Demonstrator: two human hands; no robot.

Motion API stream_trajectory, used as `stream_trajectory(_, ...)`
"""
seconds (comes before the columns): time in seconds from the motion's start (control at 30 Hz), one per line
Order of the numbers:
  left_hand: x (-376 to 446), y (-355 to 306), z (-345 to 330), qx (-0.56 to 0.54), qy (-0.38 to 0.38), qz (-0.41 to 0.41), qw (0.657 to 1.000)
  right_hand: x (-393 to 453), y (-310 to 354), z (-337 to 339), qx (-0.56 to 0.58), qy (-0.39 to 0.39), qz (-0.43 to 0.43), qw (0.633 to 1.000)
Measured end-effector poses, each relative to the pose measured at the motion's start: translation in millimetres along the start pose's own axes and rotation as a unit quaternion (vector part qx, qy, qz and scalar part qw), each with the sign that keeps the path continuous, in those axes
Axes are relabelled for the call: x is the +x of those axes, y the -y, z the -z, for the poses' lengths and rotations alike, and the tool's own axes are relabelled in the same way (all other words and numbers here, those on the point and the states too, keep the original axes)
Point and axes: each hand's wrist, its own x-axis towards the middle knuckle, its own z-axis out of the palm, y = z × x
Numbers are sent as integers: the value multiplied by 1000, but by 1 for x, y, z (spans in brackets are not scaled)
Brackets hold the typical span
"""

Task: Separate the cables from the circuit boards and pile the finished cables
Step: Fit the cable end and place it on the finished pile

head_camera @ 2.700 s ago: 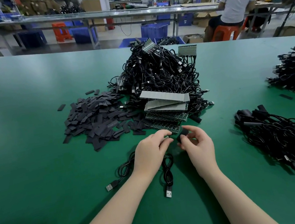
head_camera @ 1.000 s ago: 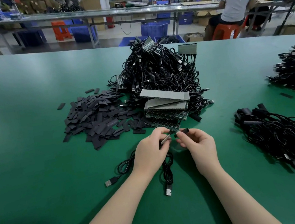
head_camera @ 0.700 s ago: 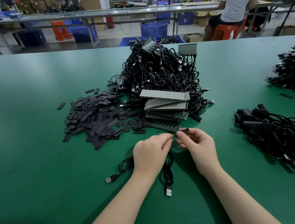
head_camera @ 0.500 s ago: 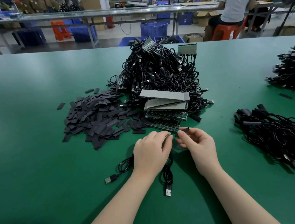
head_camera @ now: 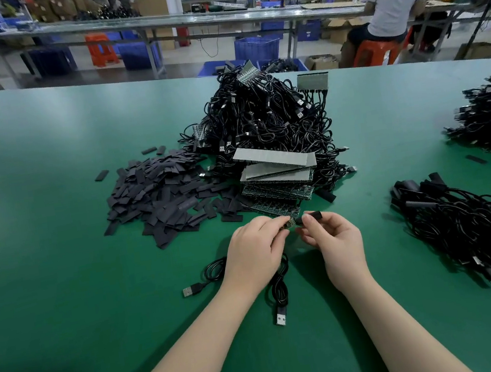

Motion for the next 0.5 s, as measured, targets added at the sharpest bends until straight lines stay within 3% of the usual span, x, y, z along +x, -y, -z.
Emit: stream_trajectory(0.5,2,-1,3,-4,29,1,1000,-2,3,-1,0,17,7,1000)
